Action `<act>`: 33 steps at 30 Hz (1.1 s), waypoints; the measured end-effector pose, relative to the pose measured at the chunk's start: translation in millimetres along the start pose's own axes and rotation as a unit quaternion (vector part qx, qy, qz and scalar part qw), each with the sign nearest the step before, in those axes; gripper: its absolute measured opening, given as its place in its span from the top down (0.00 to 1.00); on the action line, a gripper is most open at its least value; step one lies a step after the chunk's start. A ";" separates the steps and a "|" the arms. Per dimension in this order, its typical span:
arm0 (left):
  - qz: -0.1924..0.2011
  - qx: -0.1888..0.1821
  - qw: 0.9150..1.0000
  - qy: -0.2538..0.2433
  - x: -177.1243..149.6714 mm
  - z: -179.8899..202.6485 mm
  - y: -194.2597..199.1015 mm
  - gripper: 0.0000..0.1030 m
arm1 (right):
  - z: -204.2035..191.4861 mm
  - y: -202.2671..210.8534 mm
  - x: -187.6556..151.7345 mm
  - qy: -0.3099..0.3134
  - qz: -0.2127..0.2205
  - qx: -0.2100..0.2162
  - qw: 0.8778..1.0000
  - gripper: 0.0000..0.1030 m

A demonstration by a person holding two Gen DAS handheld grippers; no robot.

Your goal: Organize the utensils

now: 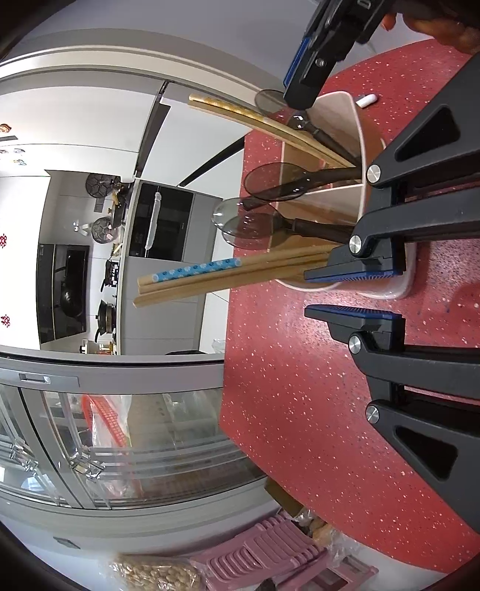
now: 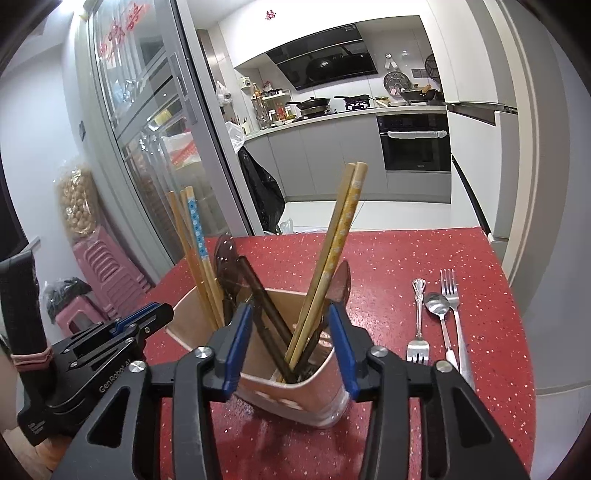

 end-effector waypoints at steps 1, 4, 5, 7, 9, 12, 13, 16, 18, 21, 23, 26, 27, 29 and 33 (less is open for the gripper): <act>0.000 -0.001 1.000 -0.001 -1.3 -0.5 1.6 0.66 | -1.1 2.0 -1.8 0.000 -0.002 -0.001 1.000 0.47; -0.002 0.000 1.000 -0.004 -5.0 -1.6 6.2 0.66 | -5.2 6.9 -8.1 0.000 -0.008 -0.003 1.000 0.45; -0.004 0.000 1.000 -0.005 -7.1 -1.7 7.9 0.66 | -6.3 8.1 -10.8 0.000 -0.010 -0.004 1.000 0.43; -0.006 0.001 1.000 -0.008 -11.5 -2.9 12.0 0.66 | -8.7 11.1 -16.8 0.000 -0.015 -0.006 1.000 0.40; -0.007 0.002 1.000 -0.008 -16.3 -4.4 15.9 0.66 | -10.8 13.9 -23.5 -0.002 -0.019 -0.009 1.000 0.36; -0.011 0.005 1.000 -0.007 -23.8 -7.3 20.6 0.66 | -12.7 17.5 -32.8 -0.008 -0.028 -0.011 1.000 0.32; -0.012 0.009 1.000 -0.007 -26.8 -8.6 22.3 0.66 | -13.2 18.6 -36.1 -0.011 -0.032 -0.011 0.999 0.31; -0.023 0.017 1.000 -0.005 -36.6 -12.0 25.2 0.66 | -13.6 21.5 -46.4 -0.017 -0.040 -0.015 0.999 0.26; -0.032 0.014 0.999 -0.007 -45.6 -14.2 26.1 0.66 | -13.0 23.1 -52.9 -0.021 -0.048 -0.019 0.998 0.23; -0.045 0.007 0.999 -0.015 -60.0 -14.4 26.7 0.55 | -14.6 26.1 -64.2 -0.027 -0.056 -0.025 0.998 0.22; -0.056 -0.002 0.998 -0.015 -69.9 -15.0 27.7 0.02 | -15.5 28.8 -72.0 -0.031 -0.060 -0.030 0.997 0.19; -0.022 0.020 1.000 -0.009 -80.2 -18.1 42.1 0.00 | -16.9 32.9 -81.6 -0.034 -0.063 -0.040 0.997 0.18; -0.024 0.018 1.000 -0.007 -82.8 -19.1 43.8 0.00 | -17.0 34.3 -82.9 -0.035 -0.063 -0.044 0.996 0.16; -0.029 0.010 1.000 -0.001 -87.7 -21.3 45.1 0.00 | -17.8 37.4 -88.0 -0.037 -0.064 -0.049 0.996 0.15; -0.038 0.015 0.999 -0.001 -97.5 -26.1 49.0 0.00 | -17.0 40.3 -95.4 -0.044 -0.071 -0.058 0.995 0.00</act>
Point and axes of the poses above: each gripper's, at about its wrist camera, not at the fingertips, and y roughly against the way its jaws point, z to its right, x to its top, the point moved 5 cm from there along -y, roughly the way its jaws point, and after that the axes turned 13 degrees about -z, right-handed, at the moved point
